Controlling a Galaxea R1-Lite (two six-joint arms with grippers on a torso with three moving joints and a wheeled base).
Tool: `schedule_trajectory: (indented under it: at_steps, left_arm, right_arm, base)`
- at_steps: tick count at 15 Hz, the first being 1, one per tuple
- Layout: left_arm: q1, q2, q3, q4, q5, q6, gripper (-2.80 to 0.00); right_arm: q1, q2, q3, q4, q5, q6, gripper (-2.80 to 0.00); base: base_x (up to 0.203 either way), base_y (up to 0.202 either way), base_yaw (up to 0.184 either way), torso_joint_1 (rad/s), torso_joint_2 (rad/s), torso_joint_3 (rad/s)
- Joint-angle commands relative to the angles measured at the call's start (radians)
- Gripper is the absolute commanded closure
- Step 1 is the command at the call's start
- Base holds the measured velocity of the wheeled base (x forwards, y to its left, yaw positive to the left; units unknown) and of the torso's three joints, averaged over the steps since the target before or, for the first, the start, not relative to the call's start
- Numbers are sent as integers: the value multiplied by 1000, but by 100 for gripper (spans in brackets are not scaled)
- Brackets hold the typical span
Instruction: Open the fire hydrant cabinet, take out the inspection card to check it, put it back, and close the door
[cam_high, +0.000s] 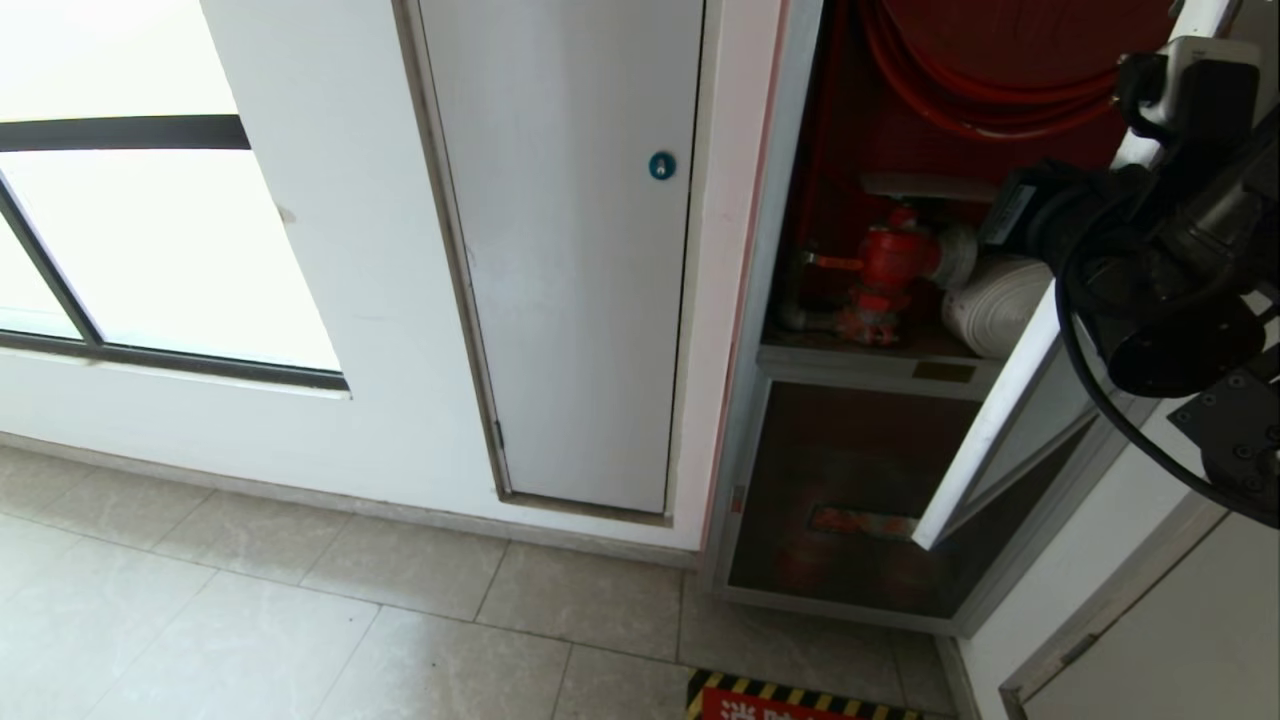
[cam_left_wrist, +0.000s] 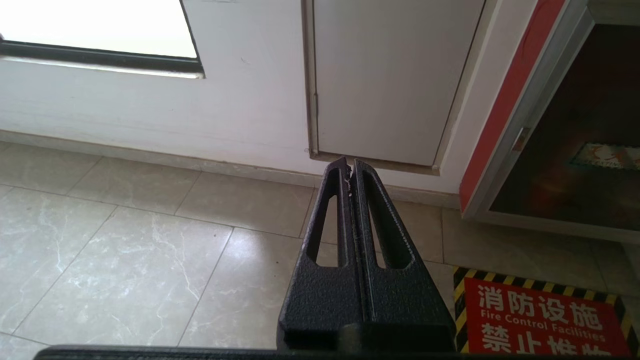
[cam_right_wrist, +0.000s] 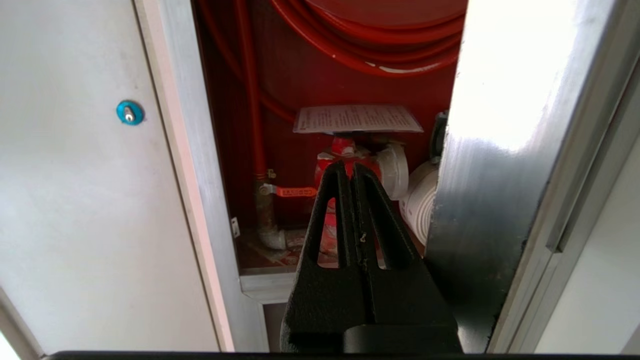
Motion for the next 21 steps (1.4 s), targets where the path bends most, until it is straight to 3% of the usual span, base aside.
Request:
schedule_trajectory:
  at_steps: [1,21]
  left_arm:
    - [0,1,0,0,1,-1,0]
    - [0,1,0,0,0,-1,0]
  right_arm:
    - [0,-53,36,-6,-4,-2,0]
    - [0,-241,206,3,-15,-16,0]
  base:
    - [0,0,0,0,0,0]
    - [0,0,0,0,0,0]
